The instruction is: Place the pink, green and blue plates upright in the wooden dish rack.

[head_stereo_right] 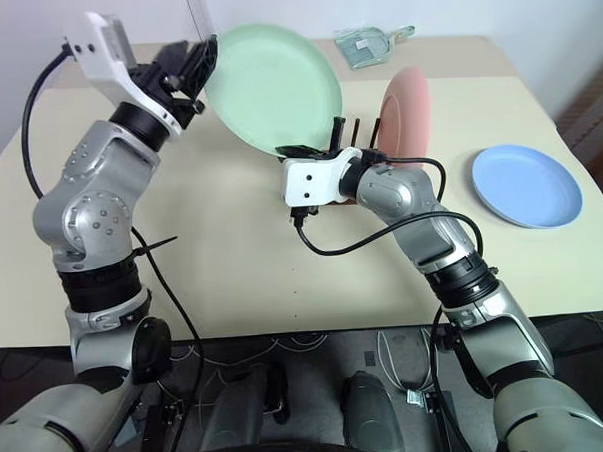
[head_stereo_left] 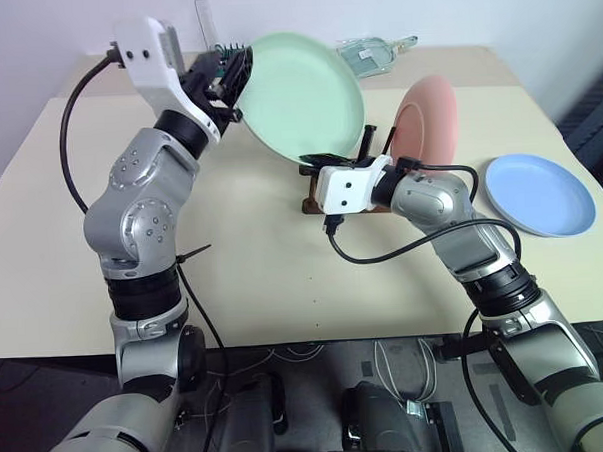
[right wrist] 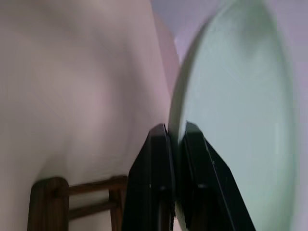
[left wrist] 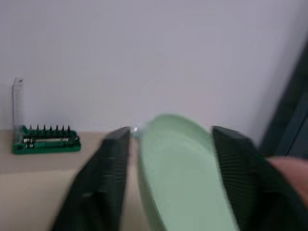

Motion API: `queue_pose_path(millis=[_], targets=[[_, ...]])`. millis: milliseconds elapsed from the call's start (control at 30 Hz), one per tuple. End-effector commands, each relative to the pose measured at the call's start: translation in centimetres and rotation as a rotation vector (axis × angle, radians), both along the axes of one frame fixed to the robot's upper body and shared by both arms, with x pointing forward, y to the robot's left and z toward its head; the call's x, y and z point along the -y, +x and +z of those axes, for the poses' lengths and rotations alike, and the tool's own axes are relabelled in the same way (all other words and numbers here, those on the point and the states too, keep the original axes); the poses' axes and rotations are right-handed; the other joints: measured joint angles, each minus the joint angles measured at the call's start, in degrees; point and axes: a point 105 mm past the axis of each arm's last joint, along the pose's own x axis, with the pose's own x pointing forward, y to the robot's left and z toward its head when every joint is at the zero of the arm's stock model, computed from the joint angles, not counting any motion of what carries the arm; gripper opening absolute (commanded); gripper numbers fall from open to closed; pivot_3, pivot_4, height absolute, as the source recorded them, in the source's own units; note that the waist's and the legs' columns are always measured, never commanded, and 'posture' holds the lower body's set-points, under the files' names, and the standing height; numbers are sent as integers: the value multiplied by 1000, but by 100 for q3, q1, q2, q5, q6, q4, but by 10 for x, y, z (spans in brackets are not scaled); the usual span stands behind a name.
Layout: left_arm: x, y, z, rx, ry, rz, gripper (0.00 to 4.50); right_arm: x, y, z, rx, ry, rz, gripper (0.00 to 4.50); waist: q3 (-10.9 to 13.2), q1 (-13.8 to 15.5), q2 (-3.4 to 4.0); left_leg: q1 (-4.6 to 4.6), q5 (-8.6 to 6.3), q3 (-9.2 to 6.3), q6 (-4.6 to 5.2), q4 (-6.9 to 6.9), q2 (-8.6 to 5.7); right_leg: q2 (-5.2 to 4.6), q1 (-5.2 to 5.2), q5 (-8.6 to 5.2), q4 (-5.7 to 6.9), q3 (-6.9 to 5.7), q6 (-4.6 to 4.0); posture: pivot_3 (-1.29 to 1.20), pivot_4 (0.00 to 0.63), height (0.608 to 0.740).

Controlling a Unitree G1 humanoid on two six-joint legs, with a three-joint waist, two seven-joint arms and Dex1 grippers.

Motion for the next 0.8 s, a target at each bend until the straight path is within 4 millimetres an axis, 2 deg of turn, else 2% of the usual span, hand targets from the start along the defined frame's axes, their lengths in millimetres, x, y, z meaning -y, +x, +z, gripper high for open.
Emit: queue_pose_path(millis=[33,167,233,300,400,533,667,733,800], targets=[[-23,-6,27,83,-121,54,4478,0,-3,20,77,34,9,0,0,-6,0,1,0,0,0,0,0,0,0,0,0,0,0,0,150,736],[-59,-4,39,123,-204,135,4478,3,-4,26,75,71,5,0,0,-5,0,5,0,0,0,-1,0,0,5,0,0,0,0,0,150,736],[-77,-2,39,127,-171,182,4478,5,-5,36,47,162,11,0,0,-9,0,4,0,0,0,-1,0,0,3,0,0,0,0,0,150,736],[-83,-2,37,133,-112,188,4478,6,-7,42,26,218,18,0,0,-4,1,4,0,1,0,-3,-1,1,3,0,1,0,0,0,150,736],[-77,-5,8,117,192,132,4478,16,-14,60,-38,377,42,0,1,-8,5,5,0,2,0,-8,-4,0,3,0,-3,0,0,0,150,736],[-72,-12,-11,92,263,28,4478,22,-21,71,-98,481,74,0,1,31,2,1,0,1,-1,-4,-3,1,1,0,-3,-2,0,0,150,736],[-44,-32,-95,-77,573,-225,4478,30,-38,86,-362,784,218,0,2,-28,19,4,-1,5,-2,-22,-3,-1,-8,-1,-4,2,-1,0,150,736],[-32,-42,-114,-102,639,-306,4478,33,-41,86,-450,852,237,0,3,-13,21,9,2,5,-7,-28,-1,0,-7,-1,-2,3,-3,0,150,736],[-22,-51,-125,-116,658,-378,4478,40,-38,85,-502,918,220,0,4,-12,21,6,3,4,-9,-29,1,2,-14,0,0,2,-7,0,150,736]])
